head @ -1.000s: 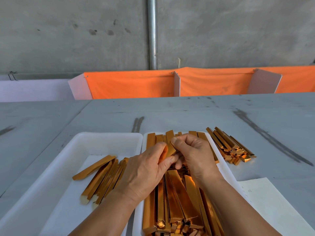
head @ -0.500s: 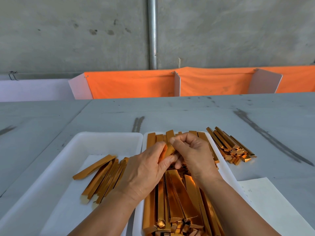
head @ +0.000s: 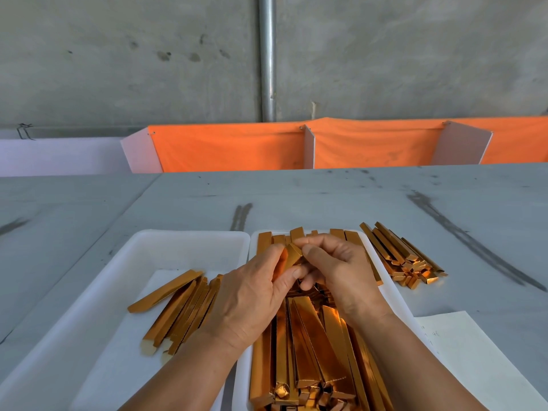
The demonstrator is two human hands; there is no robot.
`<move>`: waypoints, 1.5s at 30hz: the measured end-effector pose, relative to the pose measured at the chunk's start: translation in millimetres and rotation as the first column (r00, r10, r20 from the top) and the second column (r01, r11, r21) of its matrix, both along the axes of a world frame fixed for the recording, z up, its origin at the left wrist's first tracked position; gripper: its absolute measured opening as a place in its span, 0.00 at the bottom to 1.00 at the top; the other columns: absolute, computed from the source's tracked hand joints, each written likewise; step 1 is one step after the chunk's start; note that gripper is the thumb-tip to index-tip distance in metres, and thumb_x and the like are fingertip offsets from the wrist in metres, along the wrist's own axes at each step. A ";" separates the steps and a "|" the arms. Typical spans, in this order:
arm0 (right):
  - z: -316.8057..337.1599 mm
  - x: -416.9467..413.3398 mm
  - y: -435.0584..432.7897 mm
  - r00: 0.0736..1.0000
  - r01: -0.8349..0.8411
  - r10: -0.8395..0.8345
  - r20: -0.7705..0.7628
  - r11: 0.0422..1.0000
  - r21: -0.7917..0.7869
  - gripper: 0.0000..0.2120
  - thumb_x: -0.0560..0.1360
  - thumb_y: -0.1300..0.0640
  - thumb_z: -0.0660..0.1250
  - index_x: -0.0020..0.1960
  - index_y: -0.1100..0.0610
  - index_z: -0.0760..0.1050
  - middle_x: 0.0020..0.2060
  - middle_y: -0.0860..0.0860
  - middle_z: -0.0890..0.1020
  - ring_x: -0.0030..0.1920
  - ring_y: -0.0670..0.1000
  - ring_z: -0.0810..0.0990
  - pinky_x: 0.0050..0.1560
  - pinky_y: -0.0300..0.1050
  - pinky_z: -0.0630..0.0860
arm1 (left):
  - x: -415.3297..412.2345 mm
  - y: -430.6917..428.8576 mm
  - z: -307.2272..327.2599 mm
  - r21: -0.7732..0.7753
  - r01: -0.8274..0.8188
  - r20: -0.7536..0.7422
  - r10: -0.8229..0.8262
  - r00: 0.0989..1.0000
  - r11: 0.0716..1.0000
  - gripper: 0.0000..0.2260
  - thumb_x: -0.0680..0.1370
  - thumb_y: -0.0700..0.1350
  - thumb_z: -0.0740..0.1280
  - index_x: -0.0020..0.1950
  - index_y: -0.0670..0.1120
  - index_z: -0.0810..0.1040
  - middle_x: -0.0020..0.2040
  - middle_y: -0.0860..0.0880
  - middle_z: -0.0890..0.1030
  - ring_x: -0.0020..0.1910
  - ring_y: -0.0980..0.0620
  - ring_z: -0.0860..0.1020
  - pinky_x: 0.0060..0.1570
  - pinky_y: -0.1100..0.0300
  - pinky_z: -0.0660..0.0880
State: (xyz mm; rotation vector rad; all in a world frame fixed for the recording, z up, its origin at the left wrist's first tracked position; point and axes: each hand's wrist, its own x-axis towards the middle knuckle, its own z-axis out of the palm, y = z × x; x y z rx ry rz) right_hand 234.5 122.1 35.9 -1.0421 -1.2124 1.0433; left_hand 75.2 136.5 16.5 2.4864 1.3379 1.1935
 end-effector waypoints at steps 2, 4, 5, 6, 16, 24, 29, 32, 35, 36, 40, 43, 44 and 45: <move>0.7 -0.6 0.0 1.000 -0.003 0.003 -0.007 1.000 0.005 0.07 0.79 0.63 0.66 0.50 0.56 0.83 0.31 0.57 0.84 0.25 0.50 0.79 0.34 0.38 0.78 | -0.5 0.7 -0.3 0.005 -0.009 -0.010 0.009 1.000 1.000 0.24 0.76 0.73 0.45 0.55 0.57 0.65 0.33 0.59 0.70 0.31 0.63 0.73 0.26 0.73 0.64; 1.1 -0.5 0.0 1.000 -0.005 0.005 -0.014 1.000 0.007 0.06 0.79 0.63 0.67 0.50 0.57 0.82 0.32 0.58 0.84 0.26 0.50 0.79 0.33 0.39 0.79 | -0.7 1.5 -0.9 0.009 -0.014 -0.014 0.014 1.000 1.000 0.22 0.76 0.72 0.46 0.55 0.56 0.65 0.33 0.58 0.70 0.31 0.63 0.73 0.26 0.73 0.64; 1.1 -0.3 0.0 1.000 -0.007 0.007 -0.017 1.000 0.008 0.05 0.79 0.63 0.67 0.50 0.58 0.82 0.32 0.58 0.84 0.26 0.51 0.79 0.33 0.40 0.79 | -0.6 1.9 -1.2 0.010 -0.015 -0.016 0.015 1.000 1.000 0.22 0.76 0.71 0.47 0.54 0.56 0.65 0.33 0.58 0.70 0.31 0.62 0.73 0.26 0.73 0.64; 1.0 -0.2 -0.1 1.000 -0.009 0.009 -0.018 1.000 0.008 0.04 0.78 0.62 0.67 0.50 0.58 0.81 0.32 0.58 0.84 0.26 0.50 0.79 0.33 0.40 0.79 | -0.5 2.1 -1.5 0.010 -0.017 -0.018 0.017 1.000 1.000 0.22 0.77 0.71 0.47 0.54 0.56 0.65 0.32 0.58 0.70 0.30 0.62 0.72 0.26 0.72 0.64; 3.0 -2.3 -3.6 1.000 -0.005 0.005 -0.010 0.999 0.044 0.07 0.77 0.62 0.69 0.44 0.54 0.85 0.33 0.59 0.84 0.27 0.51 0.79 0.35 0.43 0.81 | -0.6 2.8 -2.4 0.011 -0.053 -0.025 0.053 0.998 0.999 0.21 0.77 0.69 0.48 0.58 0.56 0.64 0.32 0.60 0.69 0.31 0.64 0.72 0.26 0.73 0.63; 3.3 -7.1 -4.5 0.999 0.011 -0.014 0.043 0.998 0.060 0.05 0.74 0.62 0.72 0.42 0.55 0.84 0.33 0.52 0.85 0.29 0.47 0.80 0.33 0.37 0.79 | 0.1 2.1 -1.0 0.005 -0.069 -0.038 0.069 0.997 0.998 0.22 0.77 0.68 0.49 0.59 0.54 0.68 0.32 0.62 0.68 0.30 0.65 0.72 0.27 0.73 0.63; 2.2 -7.2 -3.7 0.998 0.009 -0.012 0.063 0.999 0.047 0.05 0.76 0.61 0.70 0.46 0.54 0.84 0.36 0.53 0.86 0.32 0.49 0.81 0.36 0.38 0.80 | 0.5 1.9 0.4 0.002 -0.091 -0.050 0.091 0.995 0.996 0.24 0.76 0.68 0.48 0.60 0.53 0.69 0.32 0.62 0.68 0.29 0.65 0.70 0.28 0.74 0.61; 1.3 -10.4 -4.1 0.997 -0.028 0.025 0.067 0.999 0.044 0.08 0.77 0.61 0.70 0.51 0.50 0.83 0.39 0.50 0.85 0.38 0.47 0.84 0.38 0.38 0.80 | 1.0 4.1 0.4 -0.004 -0.131 -0.035 0.130 0.991 0.991 0.26 0.76 0.68 0.47 0.61 0.52 0.69 0.33 0.60 0.69 0.29 0.63 0.70 0.28 0.72 0.63; 0.3 -12.5 -3.4 0.997 -0.021 0.019 0.077 0.999 0.028 0.09 0.77 0.61 0.70 0.51 0.48 0.82 0.39 0.49 0.86 0.39 0.47 0.84 0.38 0.38 0.81 | 2.4 5.7 0.2 -0.011 -0.152 -0.052 0.151 0.987 0.988 0.25 0.76 0.67 0.47 0.61 0.51 0.67 0.35 0.59 0.70 0.31 0.59 0.72 0.30 0.66 0.71; -0.2 -12.7 -2.9 0.997 -0.011 0.009 0.078 1.000 0.025 0.09 0.77 0.61 0.70 0.51 0.48 0.82 0.39 0.50 0.86 0.39 0.47 0.84 0.38 0.37 0.80 | 2.5 5.7 0.2 -0.010 -0.155 -0.065 0.154 0.986 0.988 0.26 0.76 0.67 0.46 0.63 0.51 0.67 0.37 0.58 0.71 0.33 0.58 0.73 0.32 0.63 0.74; -1.7 -12.6 -1.0 0.997 0.018 -0.020 0.079 0.999 0.029 0.07 0.76 0.62 0.71 0.48 0.50 0.83 0.37 0.51 0.85 0.37 0.46 0.84 0.37 0.36 0.80 | 2.7 5.0 -0.3 -0.001 -0.157 -0.095 0.156 0.983 0.988 0.29 0.74 0.68 0.43 0.64 0.52 0.66 0.40 0.59 0.71 0.34 0.57 0.74 0.33 0.63 0.73; -3.6 -12.5 0.7 0.996 0.028 -0.030 0.086 0.999 0.026 0.07 0.77 0.62 0.70 0.48 0.51 0.82 0.35 0.51 0.85 0.35 0.45 0.83 0.36 0.35 0.79 | 1.6 4.5 0.3 -0.020 -0.150 -0.093 0.148 0.985 0.988 0.29 0.74 0.69 0.44 0.64 0.53 0.66 0.36 0.59 0.69 0.32 0.59 0.72 0.32 0.66 0.70; -4.4 -12.6 1.4 0.996 0.036 -0.038 0.085 0.999 0.022 0.07 0.77 0.62 0.69 0.48 0.51 0.82 0.34 0.50 0.84 0.34 0.45 0.82 0.36 0.35 0.79 | 1.2 4.5 0.4 -0.029 -0.143 -0.082 0.140 0.987 0.989 0.29 0.73 0.70 0.45 0.65 0.54 0.65 0.34 0.59 0.69 0.31 0.60 0.72 0.31 0.67 0.68; -4.9 -12.1 1.9 0.996 0.051 -0.052 0.078 0.999 0.020 0.06 0.78 0.62 0.69 0.49 0.52 0.82 0.33 0.50 0.84 0.33 0.45 0.82 0.36 0.36 0.79 | 1.0 4.4 0.4 -0.041 -0.131 -0.063 0.129 0.990 0.990 0.30 0.73 0.71 0.46 0.67 0.56 0.63 0.33 0.60 0.68 0.31 0.61 0.71 0.31 0.68 0.67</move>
